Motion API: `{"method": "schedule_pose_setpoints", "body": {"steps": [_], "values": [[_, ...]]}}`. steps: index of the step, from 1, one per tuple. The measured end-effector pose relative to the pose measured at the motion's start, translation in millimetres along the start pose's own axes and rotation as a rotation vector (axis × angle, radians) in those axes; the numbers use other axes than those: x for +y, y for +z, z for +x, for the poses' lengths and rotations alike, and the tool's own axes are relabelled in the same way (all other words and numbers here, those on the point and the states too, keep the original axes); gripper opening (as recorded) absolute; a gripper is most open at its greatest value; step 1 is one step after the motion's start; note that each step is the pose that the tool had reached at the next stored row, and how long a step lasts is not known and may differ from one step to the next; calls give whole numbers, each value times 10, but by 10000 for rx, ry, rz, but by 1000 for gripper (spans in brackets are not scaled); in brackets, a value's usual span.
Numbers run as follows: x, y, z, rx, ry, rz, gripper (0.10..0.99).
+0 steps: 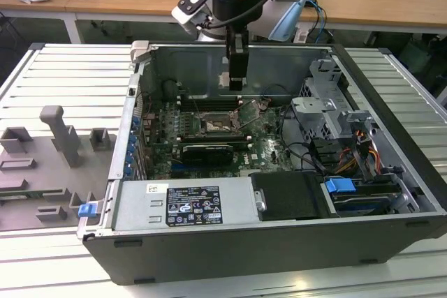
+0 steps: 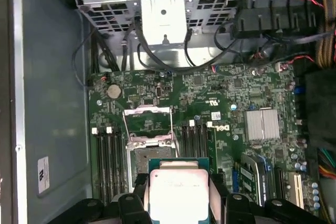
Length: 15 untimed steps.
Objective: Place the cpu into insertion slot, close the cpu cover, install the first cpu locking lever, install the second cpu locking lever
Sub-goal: 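Place the cpu into insertion slot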
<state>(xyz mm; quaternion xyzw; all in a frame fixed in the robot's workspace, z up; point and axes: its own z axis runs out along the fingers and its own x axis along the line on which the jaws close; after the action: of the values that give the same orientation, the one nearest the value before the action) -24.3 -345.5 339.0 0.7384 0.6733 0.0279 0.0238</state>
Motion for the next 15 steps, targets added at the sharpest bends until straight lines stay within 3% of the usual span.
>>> {"method": "schedule_pose_setpoints", "body": {"steps": [15], "values": [[-7, 78, -1, -203, 1912, -23, 541]]}}
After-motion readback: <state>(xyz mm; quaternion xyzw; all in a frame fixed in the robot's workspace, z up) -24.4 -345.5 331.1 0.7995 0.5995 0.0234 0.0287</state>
